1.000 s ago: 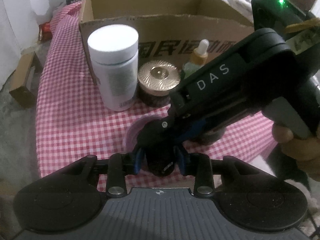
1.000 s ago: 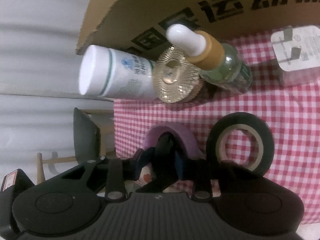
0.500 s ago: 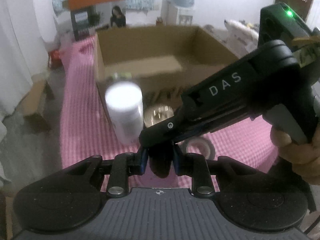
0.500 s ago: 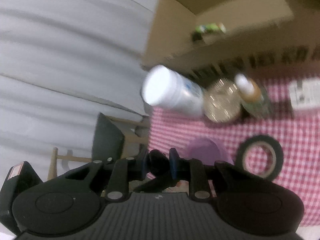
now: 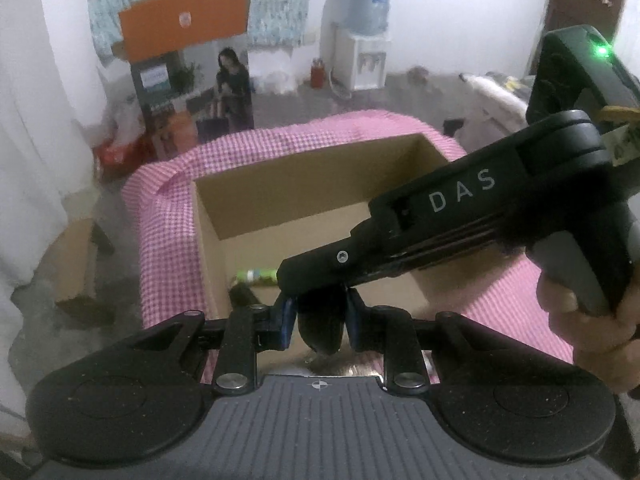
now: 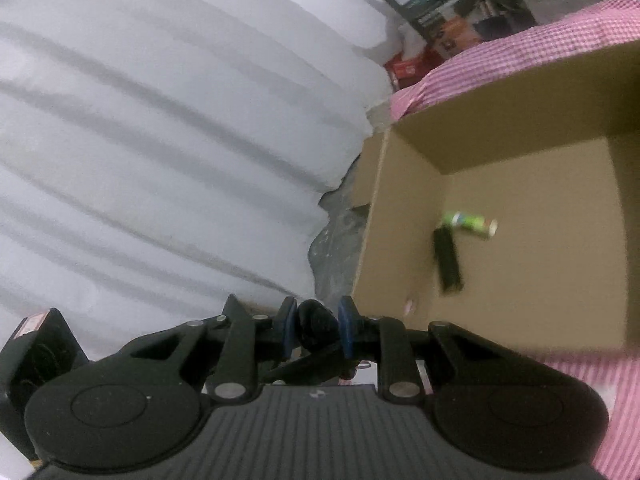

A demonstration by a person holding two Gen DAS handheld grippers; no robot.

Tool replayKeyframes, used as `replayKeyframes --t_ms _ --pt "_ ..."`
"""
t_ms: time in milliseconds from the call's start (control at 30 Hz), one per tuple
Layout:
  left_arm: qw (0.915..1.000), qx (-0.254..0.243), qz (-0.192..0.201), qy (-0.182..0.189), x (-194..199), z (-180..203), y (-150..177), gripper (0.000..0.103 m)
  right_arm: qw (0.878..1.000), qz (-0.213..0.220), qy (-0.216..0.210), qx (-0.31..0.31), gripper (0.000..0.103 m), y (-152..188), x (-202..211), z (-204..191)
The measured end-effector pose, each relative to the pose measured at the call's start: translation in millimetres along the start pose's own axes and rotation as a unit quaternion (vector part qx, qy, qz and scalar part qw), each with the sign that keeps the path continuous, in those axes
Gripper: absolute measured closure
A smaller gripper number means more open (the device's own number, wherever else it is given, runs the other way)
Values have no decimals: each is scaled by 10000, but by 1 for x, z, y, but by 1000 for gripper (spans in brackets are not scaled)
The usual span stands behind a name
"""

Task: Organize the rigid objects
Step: 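Carry the black tube into the cardboard box and open the right gripper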

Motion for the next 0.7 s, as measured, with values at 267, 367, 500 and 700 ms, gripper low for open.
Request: replayKeyframes --t_ms 267,367,500,700 --pt "9975 0 -697 -107 -83 -20 -44 79 9972 -274 238 -657 79 -77 -56 63" --pt "9957 -18 -903 -223 -108 -24 -55 78 9956 -359 287 -816 79 -98 -79 82" --pt "9942 -81 -991 -408 -126 -28 -63 77 9945 -391 340 -913 79 -114 -101 96" --pt "9948 -15 -940 -384 -121 -30 -66 75 9949 -349 328 -885 78 -120 -98 106"
Point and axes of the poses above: each gripper's, at about its wrist camera, not at the fingertips, and x roughly against the way its jaws point, z to its right, y to its underside, the point moved 5 cm from there along -x, roughly the way its jaws point
